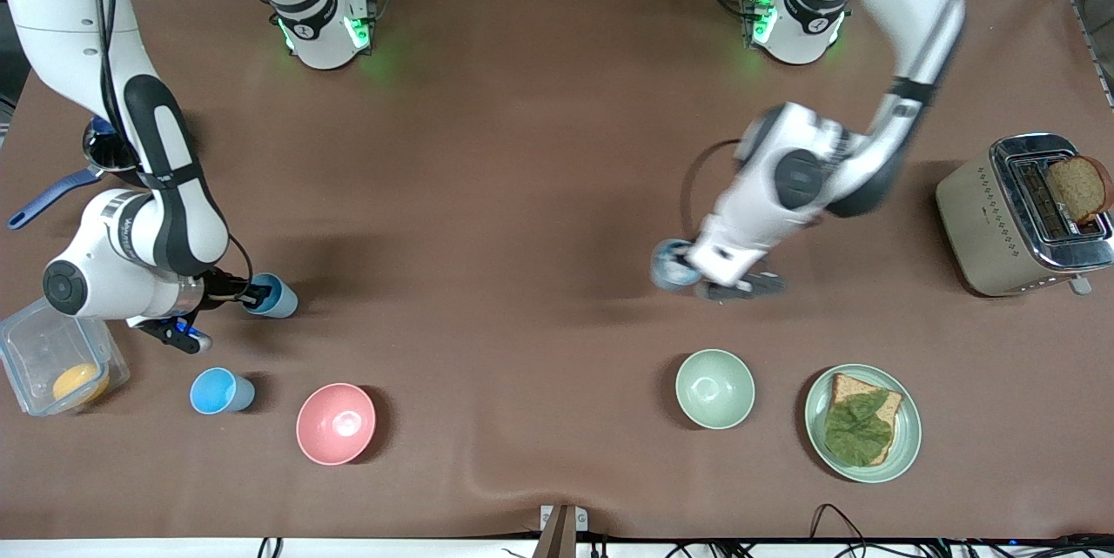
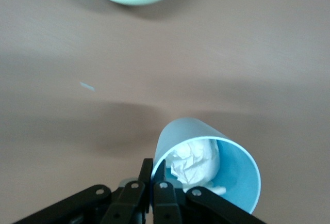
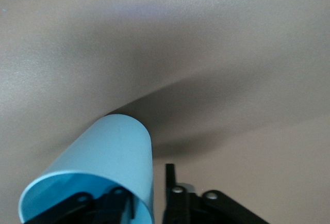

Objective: Stack blue cups with both arms
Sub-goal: 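Carry the blue cup with the left gripper to the table middle, set down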

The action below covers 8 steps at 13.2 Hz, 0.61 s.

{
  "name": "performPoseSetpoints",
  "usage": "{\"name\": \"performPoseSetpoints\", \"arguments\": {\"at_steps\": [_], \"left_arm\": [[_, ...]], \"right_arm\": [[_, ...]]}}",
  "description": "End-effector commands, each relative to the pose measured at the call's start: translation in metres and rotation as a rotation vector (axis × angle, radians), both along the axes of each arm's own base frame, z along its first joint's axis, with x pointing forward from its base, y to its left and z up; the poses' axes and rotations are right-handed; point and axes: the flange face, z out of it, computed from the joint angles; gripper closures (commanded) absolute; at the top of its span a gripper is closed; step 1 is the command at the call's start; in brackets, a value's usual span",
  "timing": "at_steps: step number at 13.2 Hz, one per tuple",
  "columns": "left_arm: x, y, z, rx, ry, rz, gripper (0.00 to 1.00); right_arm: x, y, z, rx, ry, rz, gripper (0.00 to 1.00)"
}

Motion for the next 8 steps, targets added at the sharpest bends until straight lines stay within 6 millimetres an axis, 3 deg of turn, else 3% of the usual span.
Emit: {"name": "performPoseSetpoints", "arguments": {"at_steps": [1,5,8], "left_arm": [[-0.006,-0.074,-0.024,-0.034,0.038,0.062,1.00],[-0.033,-0.135,-0.059,-0.018,0.036,0.073,1.00],[-0.048,-0.153,-0.085,0.008,0.010,0.103,1.00]], "right_arm": [[0.002,0.003,0.013,0.014,-0.012,-0.020,1.00],[0.000,-0.002,0.064,0.032,-0.028,-0.010,1.00],[-0.006,0.009,0.122,0.056,-0.027,0.011,1.00]]}}
